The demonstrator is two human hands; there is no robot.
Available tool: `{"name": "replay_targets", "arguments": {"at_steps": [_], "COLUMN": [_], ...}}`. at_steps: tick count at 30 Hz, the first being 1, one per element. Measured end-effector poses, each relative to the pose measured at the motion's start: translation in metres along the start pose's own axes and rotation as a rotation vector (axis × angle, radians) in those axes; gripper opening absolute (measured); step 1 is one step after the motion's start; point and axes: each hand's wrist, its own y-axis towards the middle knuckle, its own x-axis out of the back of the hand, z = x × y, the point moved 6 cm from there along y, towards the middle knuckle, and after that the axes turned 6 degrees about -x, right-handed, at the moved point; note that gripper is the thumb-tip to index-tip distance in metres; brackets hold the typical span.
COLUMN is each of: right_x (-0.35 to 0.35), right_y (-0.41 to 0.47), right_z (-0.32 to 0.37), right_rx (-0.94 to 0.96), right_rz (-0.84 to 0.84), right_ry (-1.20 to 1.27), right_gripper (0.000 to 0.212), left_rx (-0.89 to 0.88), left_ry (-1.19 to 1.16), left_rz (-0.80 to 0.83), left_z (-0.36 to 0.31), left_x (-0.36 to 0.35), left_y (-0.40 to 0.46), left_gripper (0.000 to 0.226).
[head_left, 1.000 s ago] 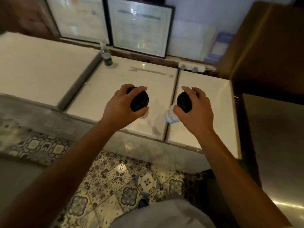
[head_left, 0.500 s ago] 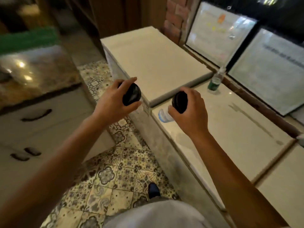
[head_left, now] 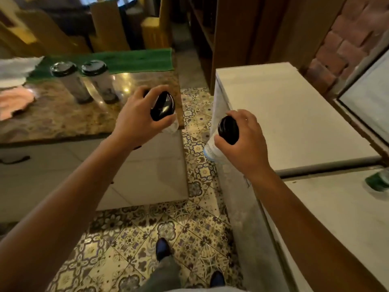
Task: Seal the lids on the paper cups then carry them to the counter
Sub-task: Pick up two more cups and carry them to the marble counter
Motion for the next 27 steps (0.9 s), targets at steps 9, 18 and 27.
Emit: {"name": "replay_targets", "arguments": {"at_steps": [9, 18, 27], "right_x": [-0.102, -0.172, -0.239], "right_y": [0.101, 0.214, 0.318], "right_z": [0.072, 0.15, 0.141], "right_rx": [0.033, 0.103, 0.201], "right_rz": [-0.005, -0.021, 0.146], "right_ry": [-0.039, -0.035, -0.167], "right_gripper": [0.065, 0.064, 0.067], "left_rx": [-0.034, -0.021, 0.052], "left_ry": [0.038, 0.082, 0.272], "left_rz": [-0.022, 0.041, 0.146], "left_z": [0.132, 0.224, 0.261], "left_x": [0.025, 0.032, 0.01], "left_y": [0.092, 0.185, 0.234], "left_gripper": [0.074, 0.079, 0.082]}}
